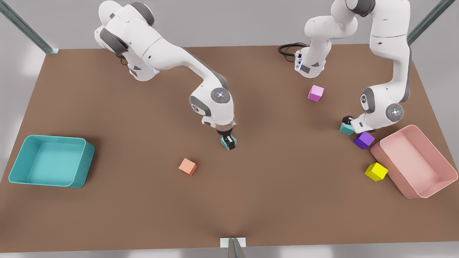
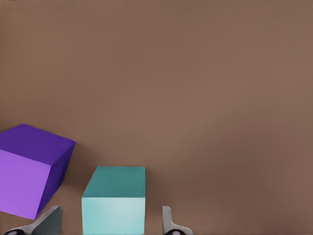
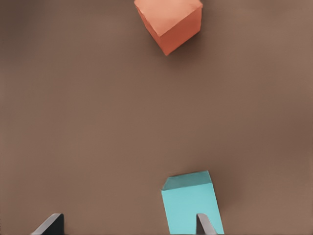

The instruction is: Stack the two blue cubes on top of each other

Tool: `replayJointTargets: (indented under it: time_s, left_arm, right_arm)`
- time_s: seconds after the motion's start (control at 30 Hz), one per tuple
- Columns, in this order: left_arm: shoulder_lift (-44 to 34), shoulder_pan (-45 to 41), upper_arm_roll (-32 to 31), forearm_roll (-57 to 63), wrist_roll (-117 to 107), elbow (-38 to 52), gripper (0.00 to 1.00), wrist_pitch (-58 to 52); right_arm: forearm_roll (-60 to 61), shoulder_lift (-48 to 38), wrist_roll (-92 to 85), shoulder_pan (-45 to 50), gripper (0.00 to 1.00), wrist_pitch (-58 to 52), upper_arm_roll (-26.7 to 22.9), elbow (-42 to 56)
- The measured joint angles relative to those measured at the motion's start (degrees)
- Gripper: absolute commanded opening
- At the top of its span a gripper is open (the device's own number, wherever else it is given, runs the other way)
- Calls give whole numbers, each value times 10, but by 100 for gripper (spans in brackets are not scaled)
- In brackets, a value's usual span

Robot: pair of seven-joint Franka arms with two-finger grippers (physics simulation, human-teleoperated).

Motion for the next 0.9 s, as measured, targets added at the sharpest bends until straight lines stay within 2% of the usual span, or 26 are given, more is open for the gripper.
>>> replayJointTargets:
  time_s: [0.07,0.17,0.23,0.3,0.5,0.83,0.87,0.9]
  left_arm:
    - [6,1,0,-1,25,-6,100,18]
    - [10,2,0,-3,57,-13,100,36]
    - [12,2,0,-4,75,-14,100,44]
    - [18,2,0,-6,92,-15,100,51]
    - [33,2,0,-10,132,-19,100,63]
    - [53,3,0,-24,174,-26,98,87]
    - [55,3,0,-26,177,-26,96,89]
    - [56,3,0,-28,180,-26,86,91]
  right_arm:
    - [-6,-8,-105,-71,100,-62,0,23]
    - [4,-63,-277,-152,100,-196,-5,120]
    - [23,-149,-373,-203,100,-274,-13,134]
    - [41,-256,-458,-235,100,-329,-18,75]
    - [99,-248,-665,-268,100,-420,-38,51]
    - [133,-217,-911,-300,100,-481,-71,79]
    - [138,-216,-929,-299,100,-485,-71,79]
    - [142,-216,-946,-299,100,-489,-71,79]
